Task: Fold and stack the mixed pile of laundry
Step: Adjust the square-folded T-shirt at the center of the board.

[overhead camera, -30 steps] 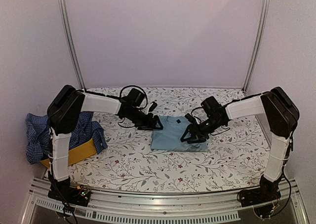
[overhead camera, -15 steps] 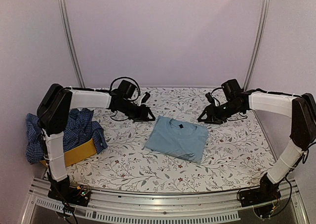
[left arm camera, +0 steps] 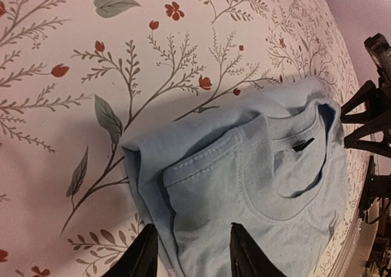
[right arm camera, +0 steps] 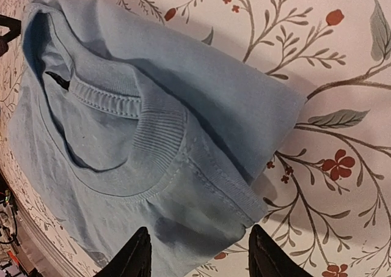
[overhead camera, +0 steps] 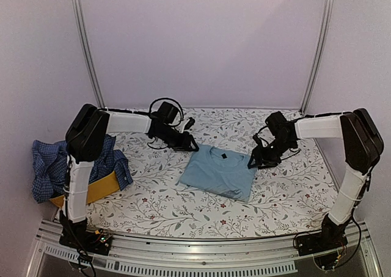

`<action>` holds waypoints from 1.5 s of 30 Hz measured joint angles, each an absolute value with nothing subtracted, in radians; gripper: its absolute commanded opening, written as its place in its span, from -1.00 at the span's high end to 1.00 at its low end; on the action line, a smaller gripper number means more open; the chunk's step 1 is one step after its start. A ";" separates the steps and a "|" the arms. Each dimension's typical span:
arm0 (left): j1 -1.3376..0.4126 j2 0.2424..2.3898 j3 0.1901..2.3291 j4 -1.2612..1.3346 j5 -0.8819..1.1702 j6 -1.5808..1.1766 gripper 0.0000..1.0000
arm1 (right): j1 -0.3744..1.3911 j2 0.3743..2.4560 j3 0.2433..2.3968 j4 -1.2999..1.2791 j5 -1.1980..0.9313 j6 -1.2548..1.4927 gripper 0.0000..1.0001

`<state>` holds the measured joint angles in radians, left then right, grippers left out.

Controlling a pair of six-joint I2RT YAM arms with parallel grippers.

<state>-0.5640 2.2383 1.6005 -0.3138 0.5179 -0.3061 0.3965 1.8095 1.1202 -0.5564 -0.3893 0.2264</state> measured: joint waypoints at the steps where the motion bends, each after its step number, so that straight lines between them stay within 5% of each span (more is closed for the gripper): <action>1: -0.567 2.242 1.605 -0.318 0.518 -0.303 0.19 | 0.397 1.821 1.123 -0.558 -0.385 0.226 -0.06; 9: -0.584 2.278 1.648 -0.321 0.529 -0.294 0.38 | 0.397 1.873 1.153 -0.562 -0.360 0.227 0.06; 16: -0.585 2.312 1.687 -0.336 0.530 -0.287 0.94 | 0.397 1.890 1.192 -0.570 -0.349 0.225 0.75; 20: -0.585 2.312 1.690 -0.336 0.530 -0.285 1.00 | 0.397 1.896 1.220 -0.578 -0.353 0.212 0.97; 39: -0.561 2.246 1.633 -0.315 0.486 -0.300 1.00 | 0.397 1.950 1.295 -0.573 -0.316 0.197 0.99; 40: -0.560 2.259 1.639 -0.313 0.480 -0.304 0.82 | 0.396 1.982 1.305 -0.567 -0.307 0.197 0.96; 42: -0.559 2.291 1.655 -0.316 0.458 -0.317 0.12 | 0.392 2.013 1.320 -0.568 -0.306 0.197 0.78; 45: -0.551 2.310 1.664 -0.322 0.442 -0.323 -0.57 | 0.386 2.053 1.383 -0.571 -0.308 0.205 0.14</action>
<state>-0.5510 2.3096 1.6638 -0.3222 0.4416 -0.3229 0.3859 2.0529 1.3834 -0.5709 -0.3084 0.2050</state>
